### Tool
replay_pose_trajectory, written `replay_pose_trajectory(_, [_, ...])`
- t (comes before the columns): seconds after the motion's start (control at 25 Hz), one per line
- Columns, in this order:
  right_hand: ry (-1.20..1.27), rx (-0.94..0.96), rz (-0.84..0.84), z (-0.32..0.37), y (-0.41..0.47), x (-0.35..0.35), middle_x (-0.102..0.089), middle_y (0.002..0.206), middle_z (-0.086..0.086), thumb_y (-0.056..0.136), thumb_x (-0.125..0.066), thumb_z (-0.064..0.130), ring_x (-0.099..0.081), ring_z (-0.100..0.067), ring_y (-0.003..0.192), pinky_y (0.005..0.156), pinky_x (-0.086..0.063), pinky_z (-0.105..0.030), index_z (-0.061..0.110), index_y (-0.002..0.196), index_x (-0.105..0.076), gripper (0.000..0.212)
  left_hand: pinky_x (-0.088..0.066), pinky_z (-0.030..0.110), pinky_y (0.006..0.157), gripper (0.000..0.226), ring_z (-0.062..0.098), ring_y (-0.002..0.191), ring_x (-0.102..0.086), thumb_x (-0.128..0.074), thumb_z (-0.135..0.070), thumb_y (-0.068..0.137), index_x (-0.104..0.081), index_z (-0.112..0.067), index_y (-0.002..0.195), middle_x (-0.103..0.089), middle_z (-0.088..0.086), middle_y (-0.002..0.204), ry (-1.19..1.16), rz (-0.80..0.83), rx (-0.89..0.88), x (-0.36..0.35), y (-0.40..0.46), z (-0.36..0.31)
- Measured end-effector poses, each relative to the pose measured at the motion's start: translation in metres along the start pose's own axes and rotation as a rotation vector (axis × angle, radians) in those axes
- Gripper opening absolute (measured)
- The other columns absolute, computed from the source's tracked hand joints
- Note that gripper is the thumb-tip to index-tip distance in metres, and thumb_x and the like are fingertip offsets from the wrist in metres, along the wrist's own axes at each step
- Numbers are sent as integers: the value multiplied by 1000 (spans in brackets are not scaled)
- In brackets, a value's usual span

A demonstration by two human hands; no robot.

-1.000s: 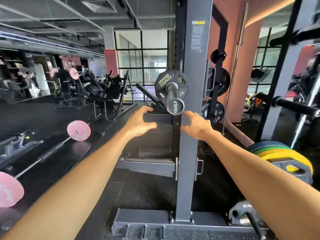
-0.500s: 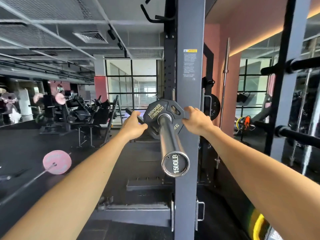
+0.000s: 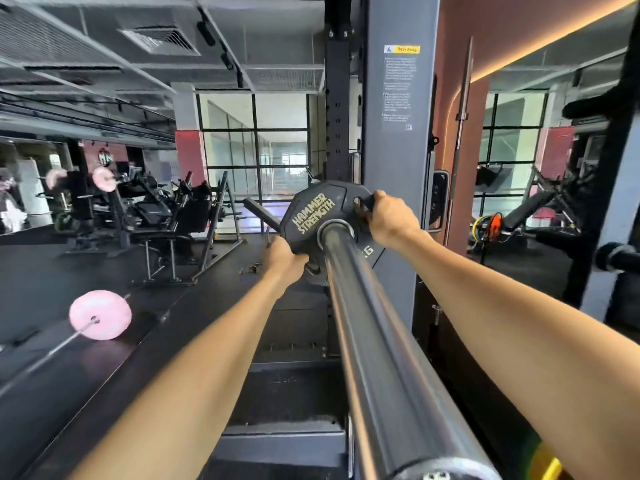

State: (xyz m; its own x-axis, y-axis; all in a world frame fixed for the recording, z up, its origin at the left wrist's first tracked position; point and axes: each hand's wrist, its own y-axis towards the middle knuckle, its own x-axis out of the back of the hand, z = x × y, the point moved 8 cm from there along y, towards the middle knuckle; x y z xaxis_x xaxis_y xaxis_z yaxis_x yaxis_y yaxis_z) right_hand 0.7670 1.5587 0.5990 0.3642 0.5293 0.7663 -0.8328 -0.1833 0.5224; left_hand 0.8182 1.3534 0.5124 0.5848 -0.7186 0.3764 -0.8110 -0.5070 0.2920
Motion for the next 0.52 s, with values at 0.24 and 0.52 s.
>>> replay_pose_trajectory(0.24, [20, -33, -16, -6, -6, 2, -62, 111, -18, 92, -50, 13, -59, -40, 98, 74, -44, -36, 7, 117, -52, 26, -61, 42, 65, 22, 26, 85, -64, -58, -10, 86, -61, -15, 106, -67, 10, 107, -80, -11, 62, 4, -11, 1])
replay_pose_trajectory(0.52, [124, -53, 34, -14, -57, 30, -53, 91, -10, 88, -52, 20, -49, -31, 80, 71, -42, -30, 13, 102, -53, 16, -52, 36, 70, 20, 33, 83, -60, -55, -15, 83, -55, -11, 103, -62, 9, 94, 304, -211, -57, 42, -69, -33])
